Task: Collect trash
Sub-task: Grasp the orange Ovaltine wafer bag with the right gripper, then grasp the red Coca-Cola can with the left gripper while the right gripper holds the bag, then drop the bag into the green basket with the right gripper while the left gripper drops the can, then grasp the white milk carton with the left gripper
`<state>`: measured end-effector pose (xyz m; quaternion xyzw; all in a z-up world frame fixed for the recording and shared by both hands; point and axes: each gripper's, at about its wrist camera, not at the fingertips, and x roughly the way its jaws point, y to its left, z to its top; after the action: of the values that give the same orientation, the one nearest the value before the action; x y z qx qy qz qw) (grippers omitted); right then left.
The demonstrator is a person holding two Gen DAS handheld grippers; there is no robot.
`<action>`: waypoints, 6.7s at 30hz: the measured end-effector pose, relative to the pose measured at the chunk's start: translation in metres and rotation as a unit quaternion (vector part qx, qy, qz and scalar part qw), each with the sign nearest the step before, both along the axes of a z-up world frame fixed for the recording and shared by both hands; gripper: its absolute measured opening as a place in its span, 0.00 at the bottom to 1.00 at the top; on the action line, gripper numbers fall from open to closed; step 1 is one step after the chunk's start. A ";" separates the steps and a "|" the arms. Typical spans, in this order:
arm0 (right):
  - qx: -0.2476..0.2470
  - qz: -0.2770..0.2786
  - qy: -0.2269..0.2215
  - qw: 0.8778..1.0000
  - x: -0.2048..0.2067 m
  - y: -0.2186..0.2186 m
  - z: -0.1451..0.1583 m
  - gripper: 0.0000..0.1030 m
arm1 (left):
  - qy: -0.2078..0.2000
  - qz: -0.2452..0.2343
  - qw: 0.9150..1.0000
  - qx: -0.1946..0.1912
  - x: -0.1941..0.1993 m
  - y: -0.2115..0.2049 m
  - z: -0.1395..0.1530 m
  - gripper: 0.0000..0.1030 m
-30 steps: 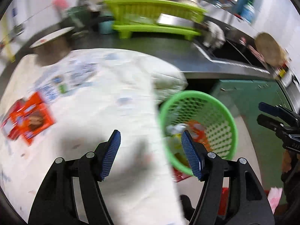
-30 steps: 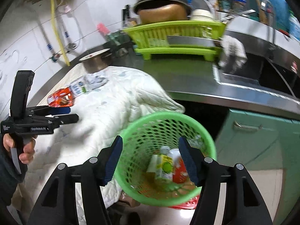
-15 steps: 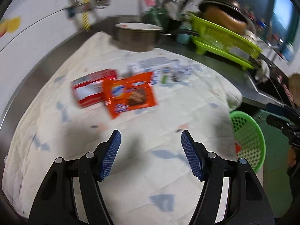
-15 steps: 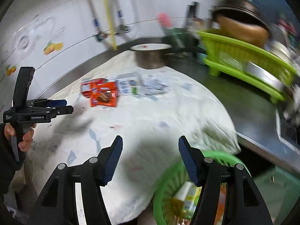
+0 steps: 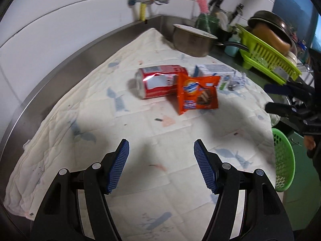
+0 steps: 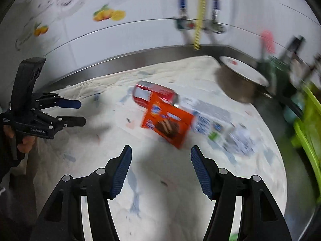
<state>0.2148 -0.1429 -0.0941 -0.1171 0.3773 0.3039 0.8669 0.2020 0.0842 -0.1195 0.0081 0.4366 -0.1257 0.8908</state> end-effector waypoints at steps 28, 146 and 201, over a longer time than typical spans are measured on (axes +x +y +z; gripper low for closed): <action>-0.120 0.152 0.089 0.977 0.127 0.095 -0.049 0.58 | 0.005 0.025 1.000 -0.002 0.013 0.046 -0.022 0.65; 0.060 -0.436 0.038 0.897 -0.289 -0.281 -0.047 0.50 | 0.050 -0.372 0.924 0.073 -0.095 -0.389 -0.062 0.70; 0.013 -0.250 0.027 0.968 -0.095 -0.163 -0.028 0.63 | -0.078 -0.239 0.954 0.164 0.144 -0.183 -0.005 0.87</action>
<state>0.1202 -0.3060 -0.1219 0.0006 0.4137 0.0850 0.9064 0.3460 -0.0992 -0.1247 0.2680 0.3660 -0.2610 0.8521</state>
